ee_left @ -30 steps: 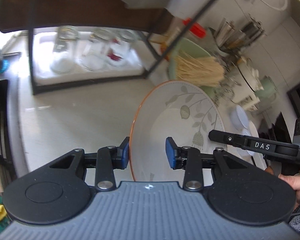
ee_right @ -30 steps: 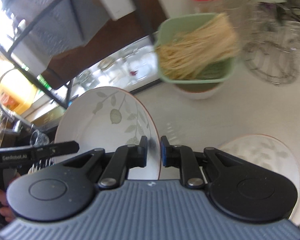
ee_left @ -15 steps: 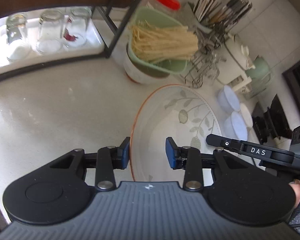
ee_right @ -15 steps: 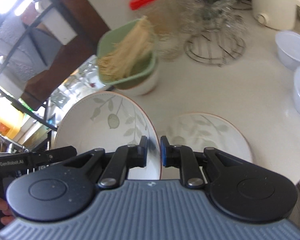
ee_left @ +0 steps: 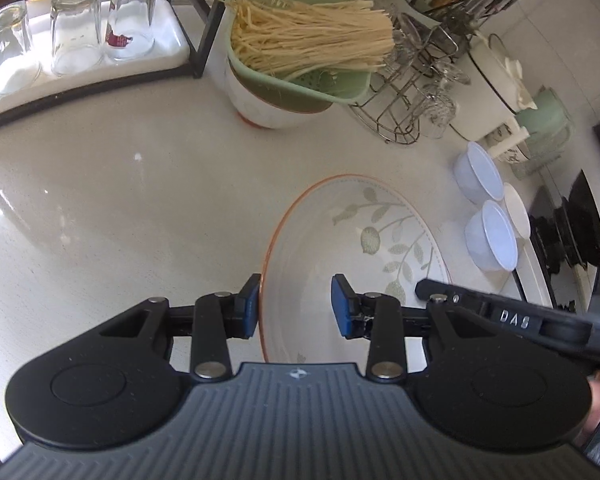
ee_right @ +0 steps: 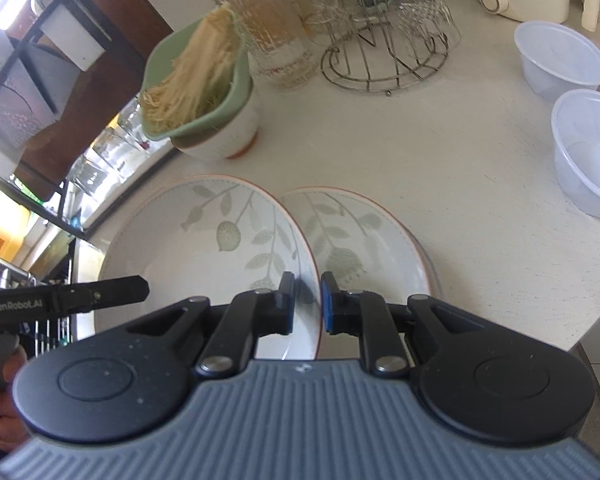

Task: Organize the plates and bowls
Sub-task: 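Lift the second leaf plate and carry it over the plate stack, then lower the plate onto the stack and open both grippers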

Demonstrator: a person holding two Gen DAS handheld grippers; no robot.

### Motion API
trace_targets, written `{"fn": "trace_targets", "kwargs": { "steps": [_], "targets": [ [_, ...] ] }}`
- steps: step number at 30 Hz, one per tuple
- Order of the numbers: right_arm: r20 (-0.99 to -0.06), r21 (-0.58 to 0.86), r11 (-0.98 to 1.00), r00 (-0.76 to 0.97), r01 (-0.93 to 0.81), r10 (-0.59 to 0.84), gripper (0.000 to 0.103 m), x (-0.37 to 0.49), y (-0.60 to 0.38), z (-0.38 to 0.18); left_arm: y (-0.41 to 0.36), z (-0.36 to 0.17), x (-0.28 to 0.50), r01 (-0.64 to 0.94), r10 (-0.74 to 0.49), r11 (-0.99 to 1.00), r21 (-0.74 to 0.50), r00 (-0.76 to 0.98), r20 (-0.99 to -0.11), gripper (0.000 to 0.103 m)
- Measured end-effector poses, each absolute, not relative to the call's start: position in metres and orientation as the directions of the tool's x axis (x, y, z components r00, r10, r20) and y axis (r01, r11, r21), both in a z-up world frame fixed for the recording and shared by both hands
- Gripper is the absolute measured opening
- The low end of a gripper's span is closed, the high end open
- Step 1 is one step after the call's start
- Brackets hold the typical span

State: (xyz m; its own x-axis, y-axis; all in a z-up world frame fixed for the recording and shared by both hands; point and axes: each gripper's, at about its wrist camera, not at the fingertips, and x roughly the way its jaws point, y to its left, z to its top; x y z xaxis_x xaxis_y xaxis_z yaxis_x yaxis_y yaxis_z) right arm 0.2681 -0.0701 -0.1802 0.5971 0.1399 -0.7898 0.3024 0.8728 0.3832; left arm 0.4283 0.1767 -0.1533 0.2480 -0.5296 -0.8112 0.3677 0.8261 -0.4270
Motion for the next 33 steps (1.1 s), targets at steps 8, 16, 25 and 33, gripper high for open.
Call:
{"fn": "trace_targets", "kwargs": {
  "steps": [8, 16, 25, 33],
  "targets": [
    [-0.821, 0.364, 0.881, 0.551, 0.304, 0.149, 0.018, 0.264, -0.078, -0.195, 0.155, -0.157, 0.427, 0.363, -0.480, 0.852, -0.377, 0.259, -0.838, 0.041],
    [-0.826, 0.327, 0.903, 0.548, 0.279, 0.129, 0.017, 0.267, -0.084, -0.201, 0.136, -0.152, 0.424, 0.376, -0.436, 0.869, -0.322, 0.272, -0.858, 0.041],
    [-0.813, 0.315, 0.916, 0.568, 0.247, 0.126, 0.017, 0.270, -0.092, -0.194, 0.131, -0.157, 0.425, 0.287, -0.373, 0.910, -0.300, 0.250, -0.894, 0.041],
    [-0.803, 0.328, 0.925, 0.572, 0.190, 0.167, 0.016, 0.274, -0.104, -0.191, 0.130, -0.154, 0.422, 0.206, -0.336, 0.936, -0.285, 0.282, -0.899, 0.041]
  ]
}}
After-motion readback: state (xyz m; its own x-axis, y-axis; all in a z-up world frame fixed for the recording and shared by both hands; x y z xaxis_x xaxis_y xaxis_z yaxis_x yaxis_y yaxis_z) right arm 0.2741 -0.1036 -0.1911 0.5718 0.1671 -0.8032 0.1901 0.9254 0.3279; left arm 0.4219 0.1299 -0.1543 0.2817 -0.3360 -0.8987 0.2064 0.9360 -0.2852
